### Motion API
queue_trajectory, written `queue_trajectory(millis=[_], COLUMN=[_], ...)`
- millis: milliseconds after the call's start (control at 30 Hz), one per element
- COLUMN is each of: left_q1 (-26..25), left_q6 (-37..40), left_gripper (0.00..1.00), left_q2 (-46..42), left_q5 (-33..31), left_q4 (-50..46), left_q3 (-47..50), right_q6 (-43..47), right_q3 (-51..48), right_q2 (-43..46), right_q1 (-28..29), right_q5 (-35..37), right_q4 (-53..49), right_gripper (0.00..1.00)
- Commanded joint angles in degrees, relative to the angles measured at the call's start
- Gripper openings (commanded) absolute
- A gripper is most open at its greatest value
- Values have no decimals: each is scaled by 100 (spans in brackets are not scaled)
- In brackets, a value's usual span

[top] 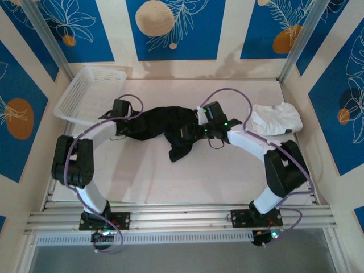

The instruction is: Fold the inside-out t-shirt

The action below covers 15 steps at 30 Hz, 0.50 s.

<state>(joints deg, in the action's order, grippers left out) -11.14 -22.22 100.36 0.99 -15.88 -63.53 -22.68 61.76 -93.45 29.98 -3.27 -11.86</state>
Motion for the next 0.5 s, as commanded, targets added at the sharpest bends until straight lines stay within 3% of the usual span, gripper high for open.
queue_trajectory(millis=[0,167,300,333,467], left_q1=[-18,-3,-3,-7,-8], left_q6=[121,100,177,174,12], left_gripper=[70,28,0,0,0], left_q2=[413,696,193,-13,-1146], left_q5=[40,27,-97,-86,234], left_q4=[-19,33,-49,-15,68], left_q3=[-427,-645,-592,-532,-451], right_q6=[-261,-133,215,286,558], right_q3=[493,1199,1203,1149,1099], right_q2=[-664,-1269,-630,-397,712], right_q1=[263,277,149,96,-148], right_q5=[403,819,1226,1239,1003], right_q4=[439,173,-189,-238,-518], right_gripper=[73,31,4,0,0])
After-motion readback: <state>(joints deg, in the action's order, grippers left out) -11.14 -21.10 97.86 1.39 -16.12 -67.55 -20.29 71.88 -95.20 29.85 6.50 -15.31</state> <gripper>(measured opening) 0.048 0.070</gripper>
